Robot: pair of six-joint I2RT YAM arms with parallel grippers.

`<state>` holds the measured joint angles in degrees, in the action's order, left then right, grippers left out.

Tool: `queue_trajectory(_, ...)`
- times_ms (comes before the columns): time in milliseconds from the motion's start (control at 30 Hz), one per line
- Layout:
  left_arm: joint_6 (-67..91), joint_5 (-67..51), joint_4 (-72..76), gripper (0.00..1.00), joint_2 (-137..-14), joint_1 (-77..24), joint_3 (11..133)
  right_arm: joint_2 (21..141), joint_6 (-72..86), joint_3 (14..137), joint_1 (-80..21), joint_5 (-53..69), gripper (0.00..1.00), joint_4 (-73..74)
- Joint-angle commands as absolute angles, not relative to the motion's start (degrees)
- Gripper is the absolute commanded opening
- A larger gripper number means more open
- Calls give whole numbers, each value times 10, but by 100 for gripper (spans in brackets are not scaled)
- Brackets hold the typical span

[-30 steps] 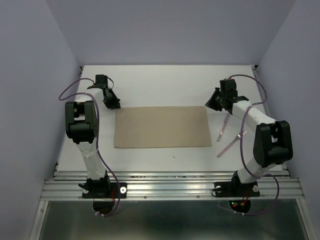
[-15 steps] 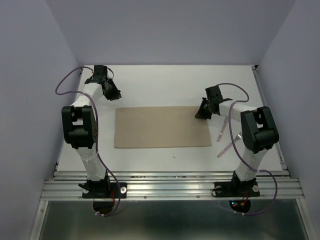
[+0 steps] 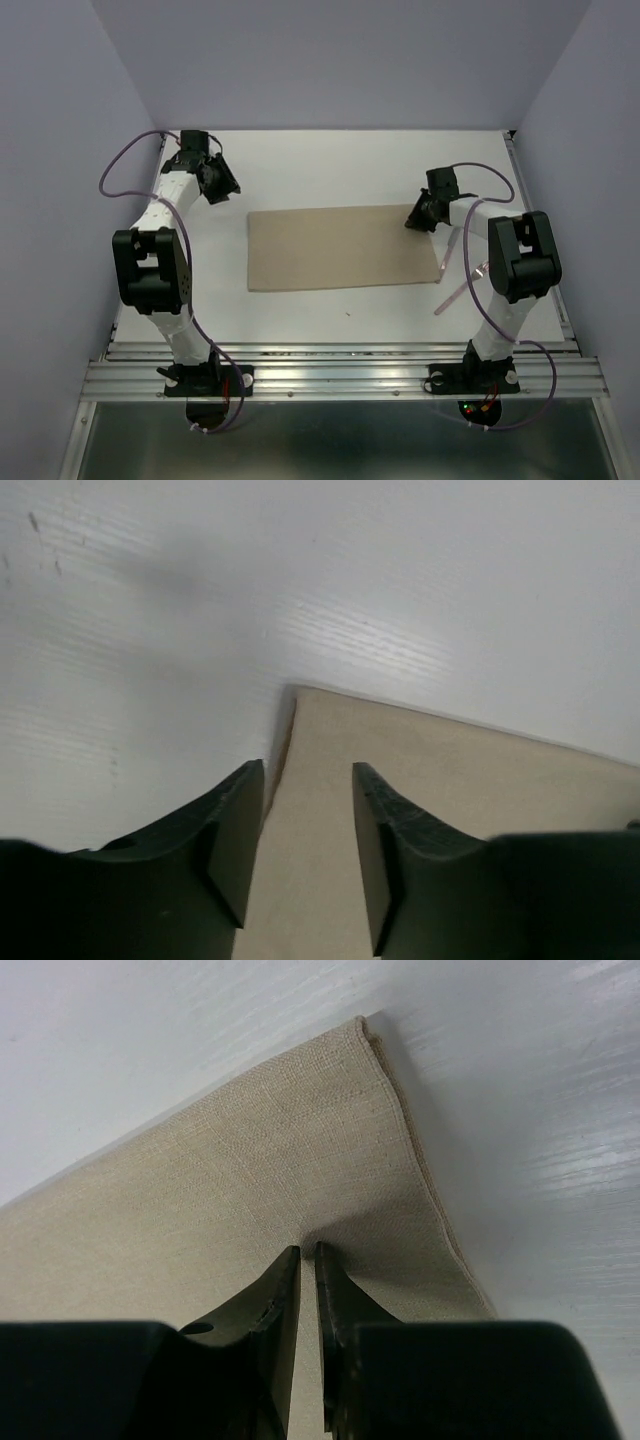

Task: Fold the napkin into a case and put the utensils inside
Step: Pick up the rectangle-folded napkin at the center of the board.

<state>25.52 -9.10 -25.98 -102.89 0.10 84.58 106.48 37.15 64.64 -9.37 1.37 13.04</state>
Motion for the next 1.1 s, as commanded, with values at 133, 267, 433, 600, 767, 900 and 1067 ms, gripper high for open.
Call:
queue_trajectory(133, 236, -44, -274, 64, -934, 3, 706, 1042, 346, 666, -91, 21, 18, 151)
queue_trajectory(267, 250, -46, -259, 64, -912, -36, 643, 1015, 346, 662, -91, 31, 18, 153)
queue_trajectory(433, 266, -33, -251, 64, -911, -67, 599, 985, 347, 648, -91, 33, 19, 156)
queue_trajectory(600, 284, -2, -243, 64, -910, -85, 569, 964, 345, 631, -91, 31, 19, 161)
queue_trajectory(767, 280, 18, -230, 64, -931, -90, 560, 953, 345, 616, -91, 29, 19, 162)
queue_trajectory(900, 278, 9, -221, 59, -956, -96, 563, 947, 347, 612, -91, 25, 19, 162)
queue_trajectory(1067, 280, 8, -221, 51, -978, -121, 579, 946, 349, 608, -91, 23, 19, 162)
